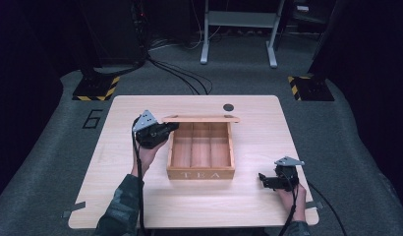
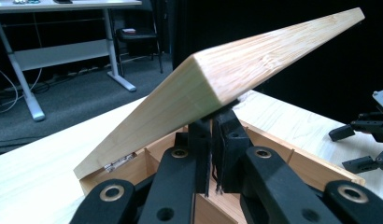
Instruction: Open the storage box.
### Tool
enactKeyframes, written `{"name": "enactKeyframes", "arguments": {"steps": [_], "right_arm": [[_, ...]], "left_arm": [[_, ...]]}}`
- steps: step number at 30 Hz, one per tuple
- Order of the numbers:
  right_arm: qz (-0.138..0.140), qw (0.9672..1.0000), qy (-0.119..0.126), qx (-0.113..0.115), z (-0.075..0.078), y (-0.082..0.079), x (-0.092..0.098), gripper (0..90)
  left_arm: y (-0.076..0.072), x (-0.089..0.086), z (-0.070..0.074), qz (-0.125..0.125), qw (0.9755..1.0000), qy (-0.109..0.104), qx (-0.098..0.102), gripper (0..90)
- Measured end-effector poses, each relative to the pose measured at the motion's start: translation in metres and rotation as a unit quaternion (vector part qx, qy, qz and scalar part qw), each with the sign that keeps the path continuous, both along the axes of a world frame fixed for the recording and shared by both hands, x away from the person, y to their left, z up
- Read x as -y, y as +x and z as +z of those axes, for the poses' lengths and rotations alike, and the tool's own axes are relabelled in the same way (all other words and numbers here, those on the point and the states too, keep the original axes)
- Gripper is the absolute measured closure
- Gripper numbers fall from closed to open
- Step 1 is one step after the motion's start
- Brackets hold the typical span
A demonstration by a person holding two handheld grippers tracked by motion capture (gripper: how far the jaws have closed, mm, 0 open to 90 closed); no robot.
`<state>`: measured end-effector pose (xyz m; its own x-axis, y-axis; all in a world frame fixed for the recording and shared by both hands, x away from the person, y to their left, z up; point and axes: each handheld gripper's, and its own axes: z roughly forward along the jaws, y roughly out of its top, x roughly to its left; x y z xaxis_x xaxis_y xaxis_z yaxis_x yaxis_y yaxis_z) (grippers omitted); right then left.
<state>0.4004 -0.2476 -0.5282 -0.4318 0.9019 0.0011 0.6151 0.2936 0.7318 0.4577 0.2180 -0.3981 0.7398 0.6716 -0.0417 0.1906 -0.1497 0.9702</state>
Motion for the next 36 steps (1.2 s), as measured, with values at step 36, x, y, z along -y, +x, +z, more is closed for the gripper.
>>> {"name": "enactKeyframes", "arguments": {"steps": [36], "right_arm": [[-0.002, 1.0000, 0.001, -0.001, 0.0000, -0.0003, -0.0002, 9.2]], "left_arm": [[0.0020, 0.0010, 0.0048, 0.004, 0.9999, 0.010, 0.004, 87.0]]}}
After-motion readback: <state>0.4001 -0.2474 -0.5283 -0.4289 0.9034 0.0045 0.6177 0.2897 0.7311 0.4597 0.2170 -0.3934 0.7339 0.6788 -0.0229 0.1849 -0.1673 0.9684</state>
